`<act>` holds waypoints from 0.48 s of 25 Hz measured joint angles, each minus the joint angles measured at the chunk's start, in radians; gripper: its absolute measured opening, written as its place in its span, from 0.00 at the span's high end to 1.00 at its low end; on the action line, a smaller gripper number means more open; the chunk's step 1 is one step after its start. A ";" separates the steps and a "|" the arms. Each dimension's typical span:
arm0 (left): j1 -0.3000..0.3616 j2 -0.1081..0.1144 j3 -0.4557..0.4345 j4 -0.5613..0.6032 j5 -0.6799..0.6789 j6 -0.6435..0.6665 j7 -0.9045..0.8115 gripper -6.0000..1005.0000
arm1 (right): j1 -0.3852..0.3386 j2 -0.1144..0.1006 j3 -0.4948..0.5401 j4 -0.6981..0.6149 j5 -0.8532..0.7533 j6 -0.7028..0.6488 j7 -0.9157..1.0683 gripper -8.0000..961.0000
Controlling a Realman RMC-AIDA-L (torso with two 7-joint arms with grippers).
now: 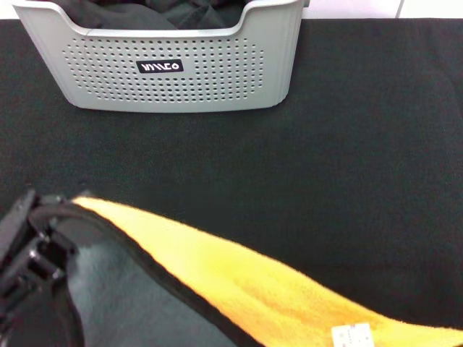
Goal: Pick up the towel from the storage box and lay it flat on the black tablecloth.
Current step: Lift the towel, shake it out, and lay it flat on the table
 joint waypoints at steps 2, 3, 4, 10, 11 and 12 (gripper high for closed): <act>0.000 -0.014 0.000 -0.028 0.008 -0.001 0.000 0.96 | 0.006 -0.001 -0.008 0.059 -0.039 0.009 -0.027 0.94; -0.007 -0.024 -0.005 -0.058 0.009 -0.001 0.002 0.96 | 0.015 -0.002 -0.013 0.100 -0.061 0.019 -0.047 0.94; -0.020 -0.036 -0.015 -0.095 0.008 -0.002 0.004 0.96 | 0.026 -0.004 -0.018 0.143 -0.085 0.034 -0.066 0.94; -0.225 -0.136 -0.144 -0.512 0.009 -0.015 0.060 0.96 | 0.180 -0.009 -0.046 0.487 -0.241 0.199 -0.219 0.94; -0.271 -0.149 -0.149 -0.574 0.005 -0.031 0.083 0.96 | 0.242 -0.010 -0.045 0.592 -0.267 0.242 -0.264 0.94; -0.302 -0.158 -0.151 -0.613 0.004 -0.048 0.097 0.96 | 0.271 -0.011 -0.041 0.639 -0.277 0.262 -0.284 0.94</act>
